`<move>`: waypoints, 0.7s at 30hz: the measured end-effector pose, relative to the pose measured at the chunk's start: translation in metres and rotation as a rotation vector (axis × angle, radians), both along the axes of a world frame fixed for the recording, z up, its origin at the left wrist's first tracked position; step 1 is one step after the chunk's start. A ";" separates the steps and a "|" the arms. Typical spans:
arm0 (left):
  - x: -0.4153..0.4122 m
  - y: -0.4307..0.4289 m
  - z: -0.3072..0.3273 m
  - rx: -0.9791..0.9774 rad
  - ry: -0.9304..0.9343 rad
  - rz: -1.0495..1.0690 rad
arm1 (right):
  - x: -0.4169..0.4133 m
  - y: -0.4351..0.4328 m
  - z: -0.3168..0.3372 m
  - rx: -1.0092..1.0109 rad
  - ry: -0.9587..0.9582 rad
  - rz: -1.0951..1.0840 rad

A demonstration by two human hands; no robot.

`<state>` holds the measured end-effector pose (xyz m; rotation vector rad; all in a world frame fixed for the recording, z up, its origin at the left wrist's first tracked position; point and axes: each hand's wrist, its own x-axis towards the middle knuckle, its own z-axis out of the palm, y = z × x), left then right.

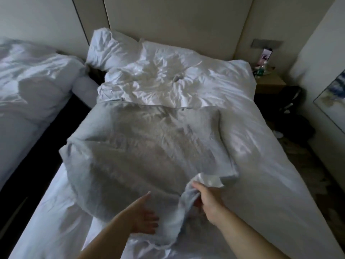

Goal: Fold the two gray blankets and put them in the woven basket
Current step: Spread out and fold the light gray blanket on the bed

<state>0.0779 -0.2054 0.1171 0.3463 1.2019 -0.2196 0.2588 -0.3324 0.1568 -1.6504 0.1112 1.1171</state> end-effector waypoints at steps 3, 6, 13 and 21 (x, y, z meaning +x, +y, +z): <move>0.017 -0.011 0.038 0.047 -0.275 -0.034 | -0.038 0.020 0.030 0.120 0.119 0.691; 0.024 -0.004 0.050 0.326 -0.159 -0.024 | -0.037 0.028 0.042 0.115 0.033 0.877; -0.004 0.014 0.078 0.542 -0.269 -0.229 | -0.002 0.053 0.026 -0.091 -0.250 0.543; -0.010 0.048 0.165 0.856 -0.487 -0.660 | 0.025 0.082 0.037 -0.238 -1.081 1.100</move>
